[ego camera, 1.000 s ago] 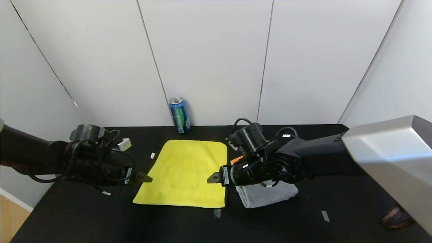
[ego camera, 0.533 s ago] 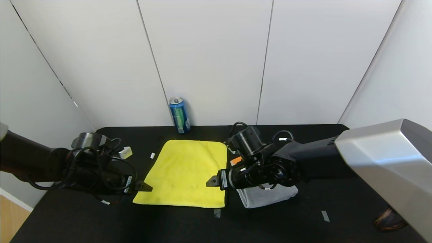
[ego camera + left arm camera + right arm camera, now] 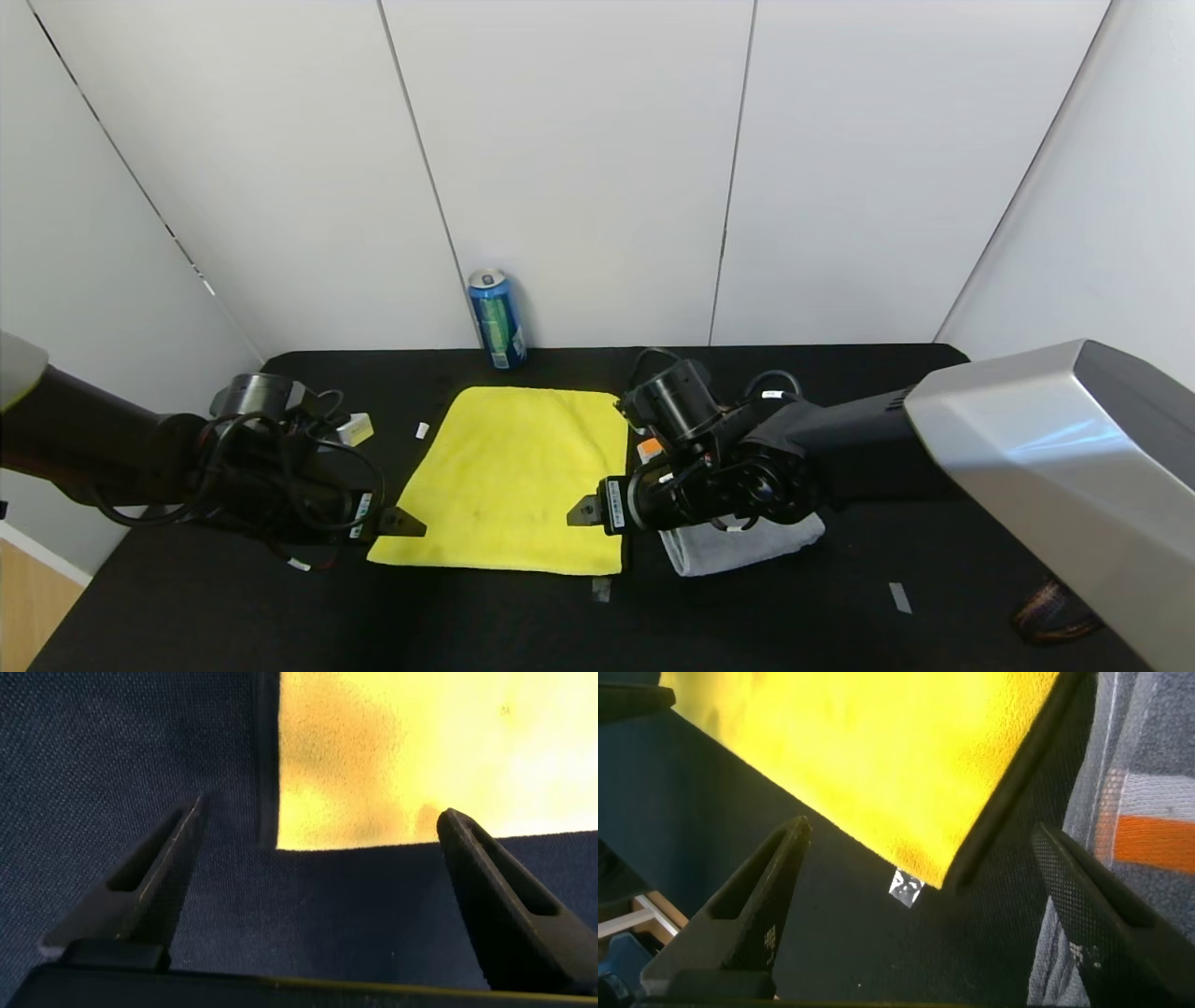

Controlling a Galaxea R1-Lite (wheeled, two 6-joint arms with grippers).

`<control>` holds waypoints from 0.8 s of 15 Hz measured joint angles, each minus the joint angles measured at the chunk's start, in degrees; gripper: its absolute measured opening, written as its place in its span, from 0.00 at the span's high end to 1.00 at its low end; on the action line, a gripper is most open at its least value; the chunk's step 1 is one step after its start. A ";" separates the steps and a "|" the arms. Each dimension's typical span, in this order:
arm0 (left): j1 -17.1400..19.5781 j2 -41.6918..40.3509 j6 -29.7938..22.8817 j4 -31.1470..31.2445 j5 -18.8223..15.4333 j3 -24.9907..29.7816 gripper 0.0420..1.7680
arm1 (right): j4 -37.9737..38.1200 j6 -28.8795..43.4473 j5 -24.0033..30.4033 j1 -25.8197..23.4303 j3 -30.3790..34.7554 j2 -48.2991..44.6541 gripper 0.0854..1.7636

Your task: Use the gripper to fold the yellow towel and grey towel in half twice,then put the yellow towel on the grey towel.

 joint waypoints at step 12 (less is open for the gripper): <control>-0.22 2.08 0.00 0.11 -3.07 -0.41 0.03 | -0.01 -0.02 -1.33 0.80 0.00 1.38 0.03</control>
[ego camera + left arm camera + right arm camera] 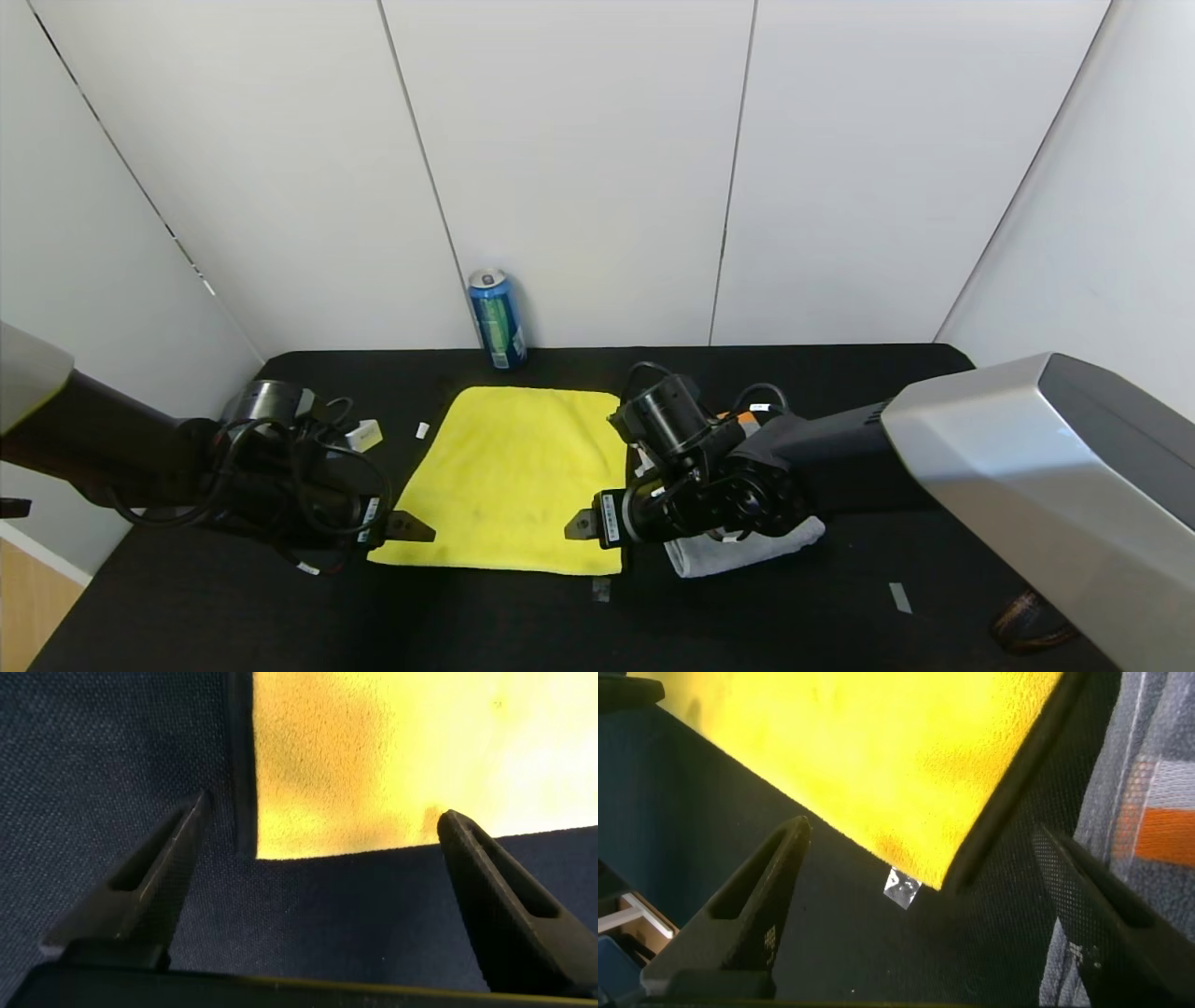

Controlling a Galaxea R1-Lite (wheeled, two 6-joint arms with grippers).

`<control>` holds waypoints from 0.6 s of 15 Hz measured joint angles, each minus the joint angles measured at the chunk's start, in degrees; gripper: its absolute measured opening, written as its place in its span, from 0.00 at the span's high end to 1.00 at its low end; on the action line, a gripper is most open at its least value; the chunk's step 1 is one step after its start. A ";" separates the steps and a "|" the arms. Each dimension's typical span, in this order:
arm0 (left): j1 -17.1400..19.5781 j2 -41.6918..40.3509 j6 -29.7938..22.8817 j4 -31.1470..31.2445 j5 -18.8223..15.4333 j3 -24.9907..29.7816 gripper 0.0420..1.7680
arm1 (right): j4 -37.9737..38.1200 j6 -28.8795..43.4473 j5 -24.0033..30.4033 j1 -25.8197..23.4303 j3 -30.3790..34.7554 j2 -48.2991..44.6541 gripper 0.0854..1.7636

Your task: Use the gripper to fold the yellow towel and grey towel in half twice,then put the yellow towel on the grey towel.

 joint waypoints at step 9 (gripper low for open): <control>-0.96 0.34 0.38 -0.07 -0.06 0.45 0.03 | 0.00 0.07 0.02 -0.33 0.00 0.09 0.03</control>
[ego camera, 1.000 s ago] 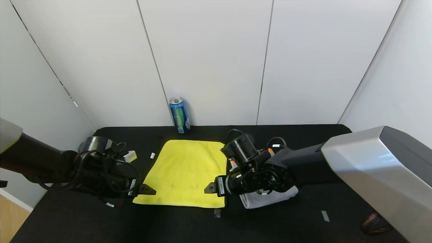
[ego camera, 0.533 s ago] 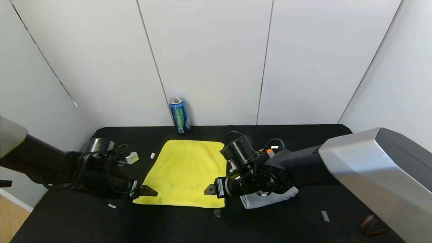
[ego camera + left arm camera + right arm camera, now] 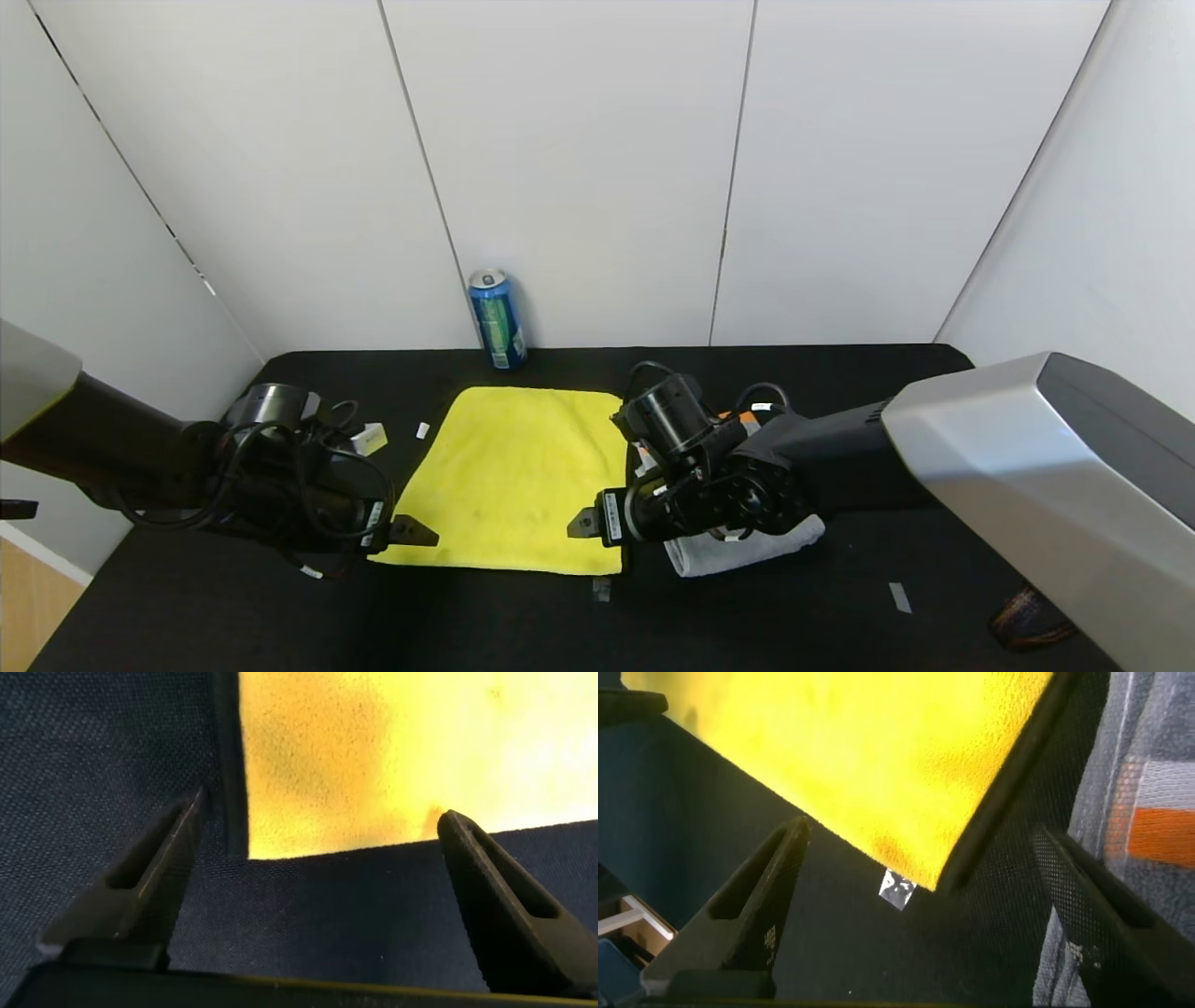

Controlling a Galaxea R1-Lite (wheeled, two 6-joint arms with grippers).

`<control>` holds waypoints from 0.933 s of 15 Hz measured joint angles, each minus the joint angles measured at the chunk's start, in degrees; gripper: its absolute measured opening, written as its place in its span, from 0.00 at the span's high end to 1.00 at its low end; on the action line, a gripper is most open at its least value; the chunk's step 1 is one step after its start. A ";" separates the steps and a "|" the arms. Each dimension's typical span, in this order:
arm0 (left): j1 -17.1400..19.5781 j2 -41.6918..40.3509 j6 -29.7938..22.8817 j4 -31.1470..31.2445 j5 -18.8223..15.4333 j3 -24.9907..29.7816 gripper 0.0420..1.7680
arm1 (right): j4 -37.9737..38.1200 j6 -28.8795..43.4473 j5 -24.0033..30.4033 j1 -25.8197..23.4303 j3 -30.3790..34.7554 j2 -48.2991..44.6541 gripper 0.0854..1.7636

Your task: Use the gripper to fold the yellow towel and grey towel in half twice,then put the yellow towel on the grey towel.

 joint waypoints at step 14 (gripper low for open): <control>-0.57 -0.67 0.50 0.07 -0.02 0.68 0.59 | 0.00 -0.02 0.00 0.02 0.00 0.00 0.03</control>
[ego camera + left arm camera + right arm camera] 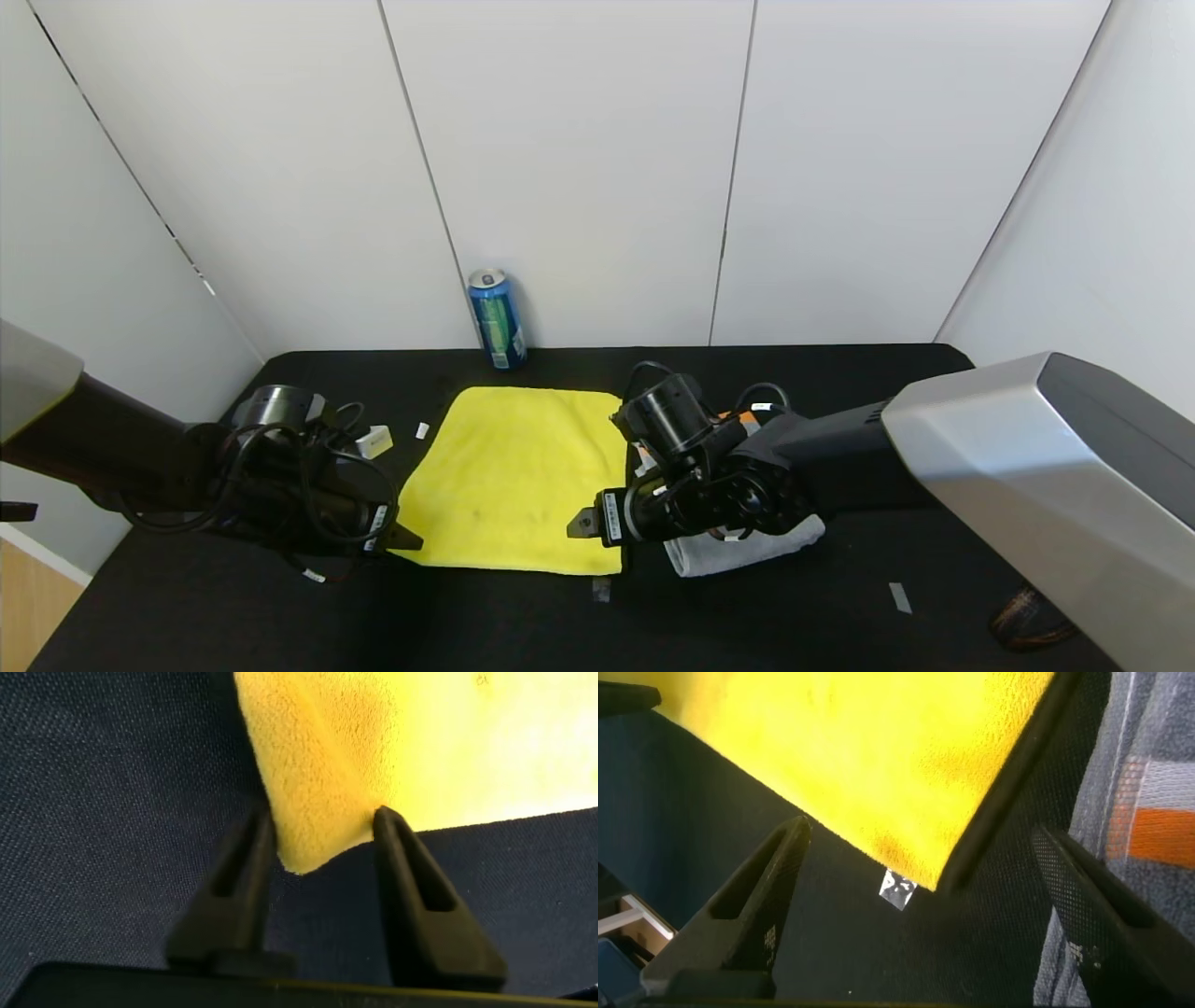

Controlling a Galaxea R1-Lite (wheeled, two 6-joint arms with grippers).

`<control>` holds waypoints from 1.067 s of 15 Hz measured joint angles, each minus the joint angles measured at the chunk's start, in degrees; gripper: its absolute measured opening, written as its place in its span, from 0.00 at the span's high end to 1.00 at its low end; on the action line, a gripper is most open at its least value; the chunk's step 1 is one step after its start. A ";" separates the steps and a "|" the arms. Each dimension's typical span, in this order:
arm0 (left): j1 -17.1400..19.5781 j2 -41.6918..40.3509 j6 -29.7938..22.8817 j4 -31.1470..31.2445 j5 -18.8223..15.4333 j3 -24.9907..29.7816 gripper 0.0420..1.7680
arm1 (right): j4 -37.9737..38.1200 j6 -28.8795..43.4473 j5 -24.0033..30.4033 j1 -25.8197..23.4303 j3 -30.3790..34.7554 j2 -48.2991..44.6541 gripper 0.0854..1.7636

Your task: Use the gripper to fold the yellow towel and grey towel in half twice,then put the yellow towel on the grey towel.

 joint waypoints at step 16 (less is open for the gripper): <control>-0.15 -0.63 0.33 -0.02 0.09 0.16 0.95 | 0.11 0.09 -1.49 2.43 -0.55 1.90 0.03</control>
